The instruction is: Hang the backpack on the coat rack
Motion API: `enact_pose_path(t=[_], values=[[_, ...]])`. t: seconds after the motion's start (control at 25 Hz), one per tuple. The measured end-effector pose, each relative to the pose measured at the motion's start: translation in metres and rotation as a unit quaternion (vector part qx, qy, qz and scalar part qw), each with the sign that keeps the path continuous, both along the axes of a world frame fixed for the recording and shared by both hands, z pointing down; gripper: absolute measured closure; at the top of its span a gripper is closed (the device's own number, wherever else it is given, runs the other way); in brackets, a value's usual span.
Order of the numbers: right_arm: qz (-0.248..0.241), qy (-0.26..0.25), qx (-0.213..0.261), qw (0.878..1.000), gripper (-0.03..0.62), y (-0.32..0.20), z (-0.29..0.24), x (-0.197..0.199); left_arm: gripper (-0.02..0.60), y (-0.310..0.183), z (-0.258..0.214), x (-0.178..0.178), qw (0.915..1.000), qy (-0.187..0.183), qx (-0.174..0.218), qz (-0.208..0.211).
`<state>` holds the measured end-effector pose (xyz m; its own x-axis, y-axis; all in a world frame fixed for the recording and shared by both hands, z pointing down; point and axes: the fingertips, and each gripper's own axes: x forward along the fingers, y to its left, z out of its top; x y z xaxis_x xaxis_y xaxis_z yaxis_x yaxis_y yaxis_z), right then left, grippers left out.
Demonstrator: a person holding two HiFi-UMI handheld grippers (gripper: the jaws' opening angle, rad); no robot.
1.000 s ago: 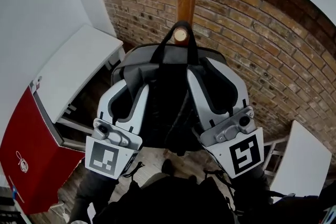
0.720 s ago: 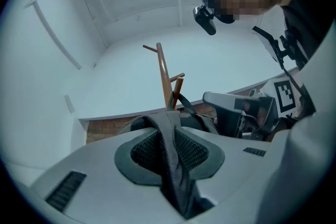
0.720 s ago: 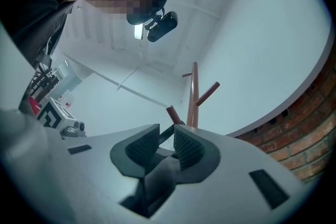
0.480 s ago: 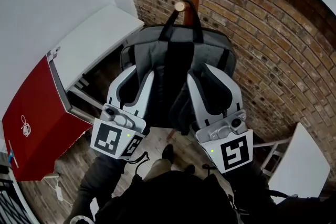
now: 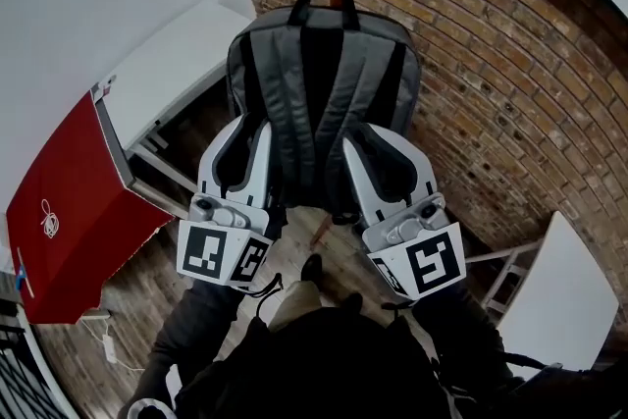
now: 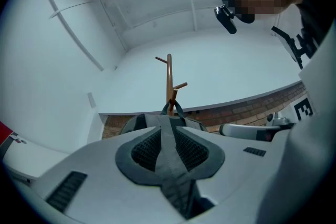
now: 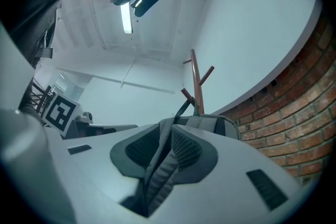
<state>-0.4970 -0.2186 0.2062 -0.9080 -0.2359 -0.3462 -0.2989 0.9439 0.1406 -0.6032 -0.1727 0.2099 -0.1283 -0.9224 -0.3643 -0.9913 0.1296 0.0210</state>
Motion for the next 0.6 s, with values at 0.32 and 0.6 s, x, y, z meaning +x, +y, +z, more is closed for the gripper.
enact_pose_path(t=[0.32, 0.6], values=[[-0.018, 0.021, -0.047, 0.999, 0.548, 0.011, 0.039, 0.002, 0.572, 0.01, 0.034, 0.035, 0.9993, -0.003, -0.037, -0.001], [-0.038, 0.019, -0.049, 0.998, 0.565, 0.028, 0.035, 0.005, 0.572, 0.017, 0.041, 0.055, 0.9979, -0.012, -0.061, -0.017]])
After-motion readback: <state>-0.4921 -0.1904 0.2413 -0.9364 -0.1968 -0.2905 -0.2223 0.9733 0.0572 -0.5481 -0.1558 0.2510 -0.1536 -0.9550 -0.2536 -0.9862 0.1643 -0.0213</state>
